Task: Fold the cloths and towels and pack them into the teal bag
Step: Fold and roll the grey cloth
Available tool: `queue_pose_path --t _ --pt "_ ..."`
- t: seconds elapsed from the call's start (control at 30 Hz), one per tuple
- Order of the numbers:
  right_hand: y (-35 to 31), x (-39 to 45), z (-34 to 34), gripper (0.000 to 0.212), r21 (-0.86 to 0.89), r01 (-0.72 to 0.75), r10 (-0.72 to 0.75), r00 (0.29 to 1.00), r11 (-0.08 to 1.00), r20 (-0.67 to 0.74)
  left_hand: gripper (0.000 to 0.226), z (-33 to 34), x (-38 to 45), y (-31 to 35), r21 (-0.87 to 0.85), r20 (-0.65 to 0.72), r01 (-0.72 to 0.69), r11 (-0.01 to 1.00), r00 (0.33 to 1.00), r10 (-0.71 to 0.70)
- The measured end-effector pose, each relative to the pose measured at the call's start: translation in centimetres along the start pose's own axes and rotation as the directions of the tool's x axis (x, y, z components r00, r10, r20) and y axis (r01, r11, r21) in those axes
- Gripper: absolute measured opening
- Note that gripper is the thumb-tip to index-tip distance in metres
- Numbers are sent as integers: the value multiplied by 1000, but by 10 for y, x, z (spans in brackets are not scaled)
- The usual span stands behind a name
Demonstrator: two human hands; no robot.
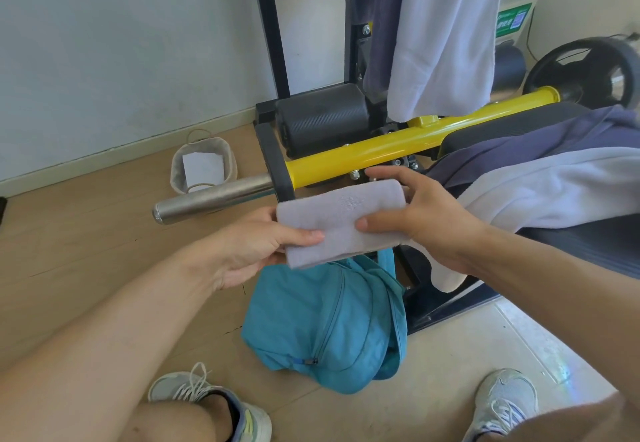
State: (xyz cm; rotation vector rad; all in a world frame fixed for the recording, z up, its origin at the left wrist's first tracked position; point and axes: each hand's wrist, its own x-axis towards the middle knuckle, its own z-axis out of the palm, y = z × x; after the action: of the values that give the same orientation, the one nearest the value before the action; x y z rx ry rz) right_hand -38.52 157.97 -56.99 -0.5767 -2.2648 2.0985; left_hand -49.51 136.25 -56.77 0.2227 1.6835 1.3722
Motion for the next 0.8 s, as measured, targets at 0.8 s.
queue_pose_path --t 0.8 --pt "-3 -19 22 101 -524 280 -176 954 804 241 58 34 0 -7 -245 -2 -181 952 983 186"
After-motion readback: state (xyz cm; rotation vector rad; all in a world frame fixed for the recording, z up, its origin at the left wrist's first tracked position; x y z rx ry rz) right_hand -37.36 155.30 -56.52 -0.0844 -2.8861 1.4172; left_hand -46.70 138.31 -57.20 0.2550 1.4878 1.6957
